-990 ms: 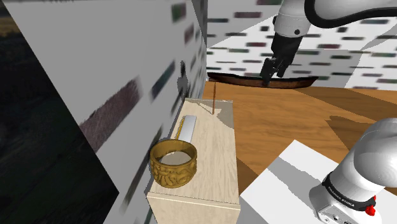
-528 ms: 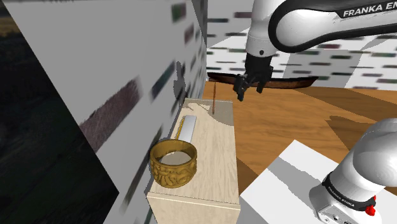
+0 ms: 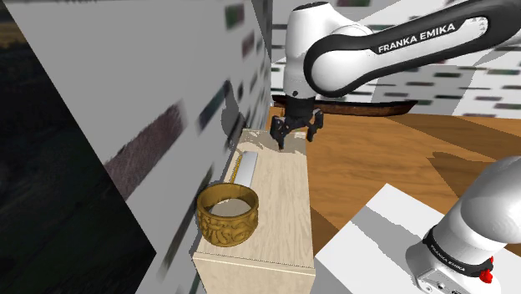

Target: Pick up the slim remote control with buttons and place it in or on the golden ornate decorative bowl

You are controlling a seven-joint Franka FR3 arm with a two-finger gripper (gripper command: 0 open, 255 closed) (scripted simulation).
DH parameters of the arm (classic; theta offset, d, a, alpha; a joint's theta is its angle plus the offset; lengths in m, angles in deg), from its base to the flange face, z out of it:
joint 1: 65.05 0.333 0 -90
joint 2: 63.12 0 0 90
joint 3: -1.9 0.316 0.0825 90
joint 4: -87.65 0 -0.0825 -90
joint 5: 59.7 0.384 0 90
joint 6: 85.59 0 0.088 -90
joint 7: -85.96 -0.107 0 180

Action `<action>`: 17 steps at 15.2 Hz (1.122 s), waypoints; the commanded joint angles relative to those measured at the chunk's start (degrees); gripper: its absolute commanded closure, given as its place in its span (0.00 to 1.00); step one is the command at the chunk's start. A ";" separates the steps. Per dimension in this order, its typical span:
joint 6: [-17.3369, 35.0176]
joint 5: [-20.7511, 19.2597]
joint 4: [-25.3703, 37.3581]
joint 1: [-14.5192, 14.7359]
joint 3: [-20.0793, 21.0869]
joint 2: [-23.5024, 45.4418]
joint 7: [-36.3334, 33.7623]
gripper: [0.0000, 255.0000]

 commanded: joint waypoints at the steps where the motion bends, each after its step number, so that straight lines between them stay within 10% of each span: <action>1: 1.98 -1.09 2.32 -0.69 2.14 4.77 -5.08 0.00; 17: 8.95 -16.29 22.53 3.68 4.28 37.21 -34.44 0.00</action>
